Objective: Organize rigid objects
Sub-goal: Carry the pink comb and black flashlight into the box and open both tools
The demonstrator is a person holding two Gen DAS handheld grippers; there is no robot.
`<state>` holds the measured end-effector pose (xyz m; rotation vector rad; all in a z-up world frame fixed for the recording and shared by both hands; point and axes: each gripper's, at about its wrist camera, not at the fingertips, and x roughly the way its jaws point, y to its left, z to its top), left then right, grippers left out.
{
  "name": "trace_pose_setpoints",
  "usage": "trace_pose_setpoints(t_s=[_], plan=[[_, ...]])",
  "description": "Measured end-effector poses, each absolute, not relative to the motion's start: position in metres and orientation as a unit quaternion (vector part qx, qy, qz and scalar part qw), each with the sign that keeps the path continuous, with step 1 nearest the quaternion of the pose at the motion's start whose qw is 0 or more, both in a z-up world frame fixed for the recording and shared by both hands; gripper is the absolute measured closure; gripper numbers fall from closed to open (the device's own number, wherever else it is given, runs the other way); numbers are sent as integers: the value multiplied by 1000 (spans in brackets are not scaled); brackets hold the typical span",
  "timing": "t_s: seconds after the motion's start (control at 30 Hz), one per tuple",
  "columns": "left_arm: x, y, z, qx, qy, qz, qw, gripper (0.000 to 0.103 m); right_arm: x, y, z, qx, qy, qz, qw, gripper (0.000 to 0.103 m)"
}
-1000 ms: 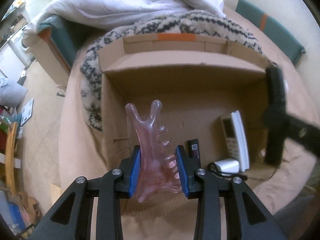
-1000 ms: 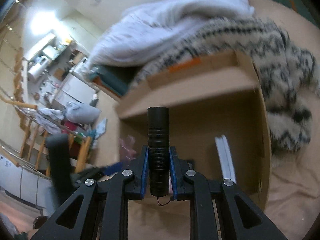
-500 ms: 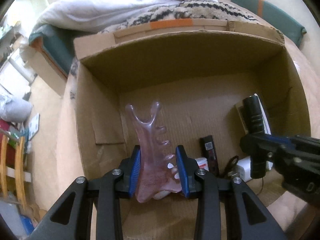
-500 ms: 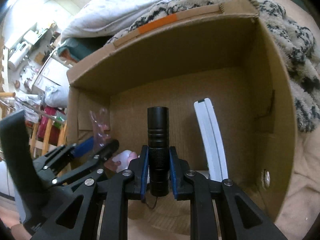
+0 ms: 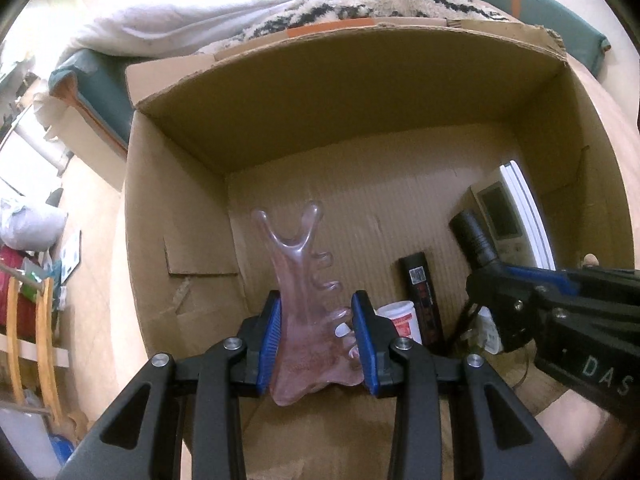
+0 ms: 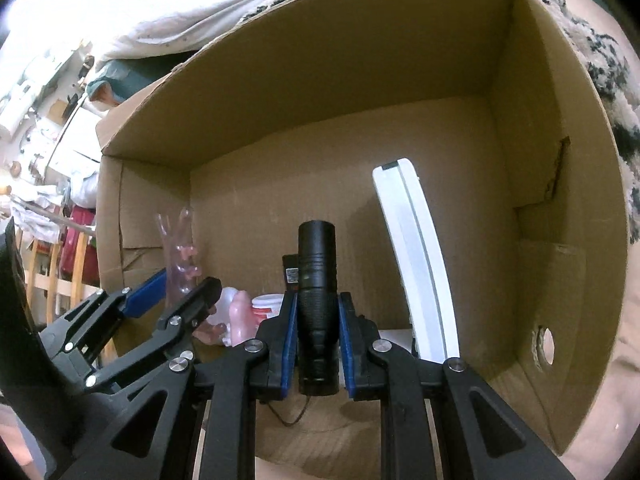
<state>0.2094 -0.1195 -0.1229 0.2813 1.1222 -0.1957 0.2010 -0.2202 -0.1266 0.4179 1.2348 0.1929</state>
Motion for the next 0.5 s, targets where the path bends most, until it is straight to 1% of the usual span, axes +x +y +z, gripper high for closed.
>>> trace_pose_setpoints(t_s=[0.2,0.27,0.3,0.33,0.37,0.4,0.43,0.47,0.5], plan=[[210,-117,-122,117,538,-94,829,71,200,-227,-109,211,541,91,809,82],[210,-115,-119,111,536,-94,831,71,198,-232,-104,217,531,90,814,77],[209,-114,-117,109,532,-92,834,71,198,-233,-101,221,527,89,816,73],[209,-114,-115,108,529,-92,837,71,197,-235,-99,223,522,90,818,59],[209,-113,-113,106,527,-91,838,71,196,-236,-96,226,516,87,822,35],[210,-112,-110,103,525,-93,839,67,194,-238,-93,229,510,83,825,28],[209,-113,-109,102,524,-94,840,61,192,-241,-91,231,505,80,828,25],[208,-113,-107,103,521,-93,842,50,191,-243,-89,232,503,76,829,25],[206,-114,-104,104,515,-90,846,43,190,-245,-87,234,501,74,830,24]])
